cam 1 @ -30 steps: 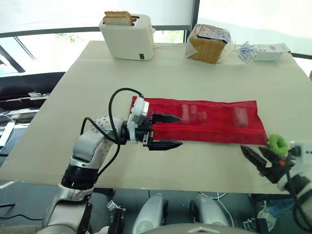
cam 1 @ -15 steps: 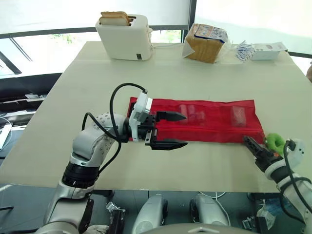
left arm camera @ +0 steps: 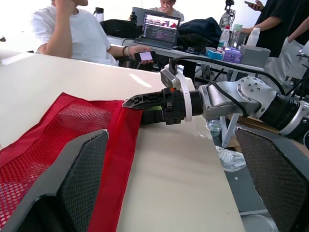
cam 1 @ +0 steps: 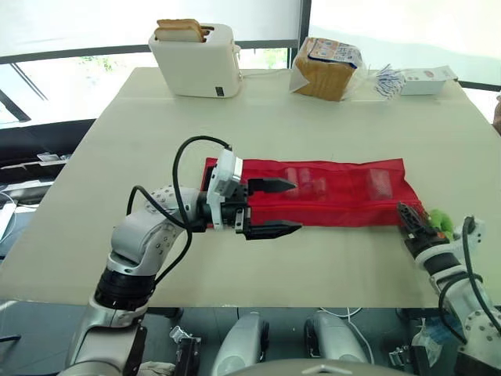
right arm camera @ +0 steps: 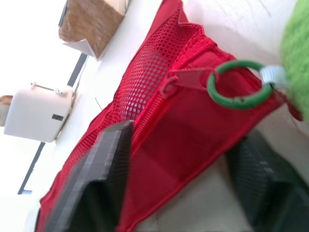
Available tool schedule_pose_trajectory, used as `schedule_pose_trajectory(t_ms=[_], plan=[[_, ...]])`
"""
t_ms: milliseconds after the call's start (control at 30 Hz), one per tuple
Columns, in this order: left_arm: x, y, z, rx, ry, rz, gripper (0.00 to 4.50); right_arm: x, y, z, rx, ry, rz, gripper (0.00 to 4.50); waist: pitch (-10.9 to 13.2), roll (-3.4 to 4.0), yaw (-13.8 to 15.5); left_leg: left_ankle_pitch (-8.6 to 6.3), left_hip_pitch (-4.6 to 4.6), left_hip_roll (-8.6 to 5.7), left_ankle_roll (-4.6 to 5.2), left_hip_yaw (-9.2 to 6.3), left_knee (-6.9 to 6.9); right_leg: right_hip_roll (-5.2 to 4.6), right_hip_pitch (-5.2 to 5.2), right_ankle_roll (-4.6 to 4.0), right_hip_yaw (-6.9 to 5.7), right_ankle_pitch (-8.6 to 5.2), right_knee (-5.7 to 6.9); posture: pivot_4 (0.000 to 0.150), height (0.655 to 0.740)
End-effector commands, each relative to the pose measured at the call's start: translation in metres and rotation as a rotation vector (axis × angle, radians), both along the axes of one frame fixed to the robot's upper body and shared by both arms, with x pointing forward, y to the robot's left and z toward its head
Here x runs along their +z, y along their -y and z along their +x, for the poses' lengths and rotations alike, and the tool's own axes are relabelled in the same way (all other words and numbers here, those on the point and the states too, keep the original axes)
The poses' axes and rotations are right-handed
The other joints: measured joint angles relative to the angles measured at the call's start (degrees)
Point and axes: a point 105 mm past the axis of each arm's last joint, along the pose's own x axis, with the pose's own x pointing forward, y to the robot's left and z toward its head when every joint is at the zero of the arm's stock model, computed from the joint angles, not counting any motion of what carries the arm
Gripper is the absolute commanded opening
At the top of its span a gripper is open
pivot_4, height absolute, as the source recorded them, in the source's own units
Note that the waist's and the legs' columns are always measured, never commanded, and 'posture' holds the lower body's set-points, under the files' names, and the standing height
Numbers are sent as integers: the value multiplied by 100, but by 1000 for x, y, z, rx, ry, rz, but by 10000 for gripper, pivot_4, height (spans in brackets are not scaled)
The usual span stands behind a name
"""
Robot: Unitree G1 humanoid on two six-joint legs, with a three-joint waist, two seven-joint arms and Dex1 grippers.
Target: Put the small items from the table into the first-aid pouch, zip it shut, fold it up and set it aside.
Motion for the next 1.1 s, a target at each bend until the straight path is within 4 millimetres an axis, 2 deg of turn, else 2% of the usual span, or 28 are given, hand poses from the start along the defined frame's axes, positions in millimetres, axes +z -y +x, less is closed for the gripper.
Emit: schedule_pose_trajectory(t_ms=[33,100,200,300,367,467,533,567,633,700,767,867,967,1100], plan=[[11,0,-1,20,34,-35,45000,21,9,-3,-17,102,-122,10725,0,1,13,0,0,-1,0,0,0,0,0,0,0,0,0,1500,7400],[8,-1,1,23,37,-32,45000,25,13,-3,-33,113,-197,847,0,2,11,0,-1,-1,0,0,1,0,0,0,0,0,-1,1500,7400],[7,-1,3,33,40,-35,45000,43,23,-5,-62,152,-366,312,5,11,16,0,-1,-1,-1,0,0,0,0,0,-1,0,0,1500,7400],[7,-4,7,49,41,-44,45000,62,24,-9,-20,181,-624,312,5,14,26,1,-1,-3,-1,1,0,-1,0,1,1,0,-1,1500,7400],[6,-6,10,65,42,-47,45000,75,17,-12,42,210,-780,312,5,14,20,1,-2,-2,-1,0,1,0,0,1,-1,0,-2,1500,7400],[3,-12,16,109,30,-56,45000,84,-16,-18,240,289,-990,312,5,14,8,1,-2,-2,-1,1,1,0,0,1,0,0,-1,1500,7400],[-1,-17,20,139,24,-53,45000,82,-41,-22,368,339,-1054,312,4,13,-5,0,-1,2,-1,1,0,4,0,1,0,-1,-2,1500,7400],[-6,-23,22,165,25,-41,45000,79,-59,-21,447,365,-1091,312,4,13,-9,0,-1,4,-1,0,1,7,0,1,-1,-1,-2,1500,7400],[-14,-32,27,222,20,-26,45000,67,-88,-17,569,386,-1174,312,4,12,-39,0,3,7,-1,3,1,9,0,1,3,-1,-2,1500,7400],[-21,-41,29,269,21,-11,45000,49,-99,-2,577,332,-1171,312,6,5,-19,1,4,7,-2,5,1,9,0,1,6,0,-2,1500,7400],[-24,-46,30,299,15,-14,45000,26,-107,7,628,290,-1244,312,5,-2,6,2,3,8,-4,0,2,9,0,0,0,-1,-4,1500,7400],[-27,-49,31,324,12,-17,45000,9,-113,15,670,284,-1300,312,7,-5,129,2,-8,-3,-4,-6,6,-4,-2,0,-7,0,-11,1500,7400],[-30,-58,30,362,-12,-15,45000,8,-125,8,774,332,-1285,8502,7,-5,146,2,-8,-6,-4,-2,11,-8,-1,1,-2,1,-12,1500,7400],[-35,-69,30,409,-65,-18,45000,23,-130,-17,899,392,-1178,26749,7,-4,152,2,-6,0,-4,-10,7,-4,-2,0,-8,0,-8,1500,7400]])
